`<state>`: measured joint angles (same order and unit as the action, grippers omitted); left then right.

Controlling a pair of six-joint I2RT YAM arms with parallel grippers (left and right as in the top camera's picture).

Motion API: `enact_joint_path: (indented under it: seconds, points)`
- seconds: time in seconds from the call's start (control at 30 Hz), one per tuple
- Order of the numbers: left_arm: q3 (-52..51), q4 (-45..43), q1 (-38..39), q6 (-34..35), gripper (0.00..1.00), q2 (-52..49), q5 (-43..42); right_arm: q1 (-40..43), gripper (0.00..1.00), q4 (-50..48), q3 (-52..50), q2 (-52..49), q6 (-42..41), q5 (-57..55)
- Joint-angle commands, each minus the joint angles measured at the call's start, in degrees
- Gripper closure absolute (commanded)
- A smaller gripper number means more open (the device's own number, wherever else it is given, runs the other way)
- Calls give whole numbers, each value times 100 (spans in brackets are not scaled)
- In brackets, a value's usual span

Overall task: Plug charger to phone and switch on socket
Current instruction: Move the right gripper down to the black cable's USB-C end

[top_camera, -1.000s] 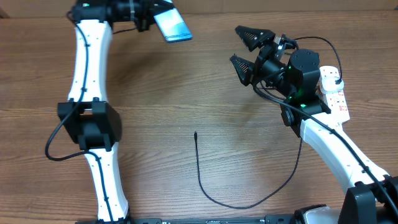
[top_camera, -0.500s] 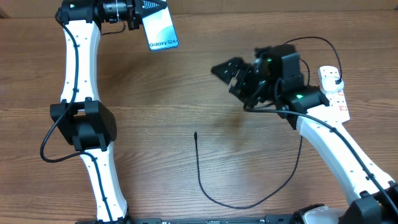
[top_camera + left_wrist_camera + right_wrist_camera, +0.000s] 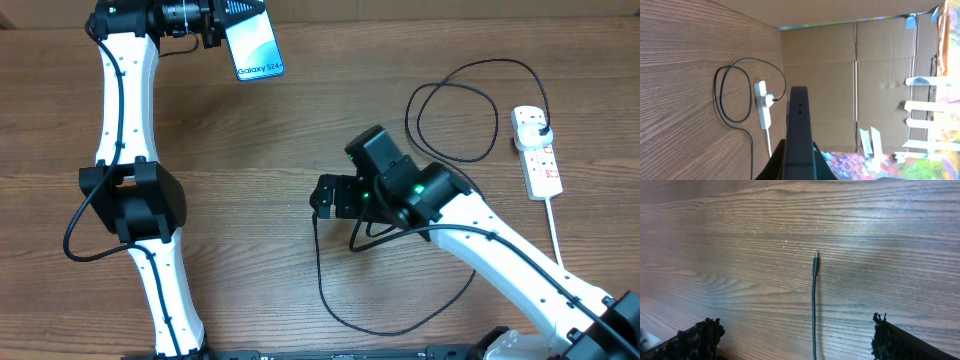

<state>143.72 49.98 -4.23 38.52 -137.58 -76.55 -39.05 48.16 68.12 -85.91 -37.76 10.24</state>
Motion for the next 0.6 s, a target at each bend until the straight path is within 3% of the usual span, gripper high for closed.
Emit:
enact_joint_path:
  seconds: [0.0, 0.3, 0.57]
  points:
    - [129, -9, -15, -131, 96, 175, -227, -240, 1, -46, 63, -260, 31, -271]
    - [129, -7, -13, -131, 96, 175, -232, -365, 0, -31, 103, -1443, 39, -319]
    - [129, -7, -13, -131, 96, 175, -225, -503, 1, -221, 160, -1709, 229, -428]
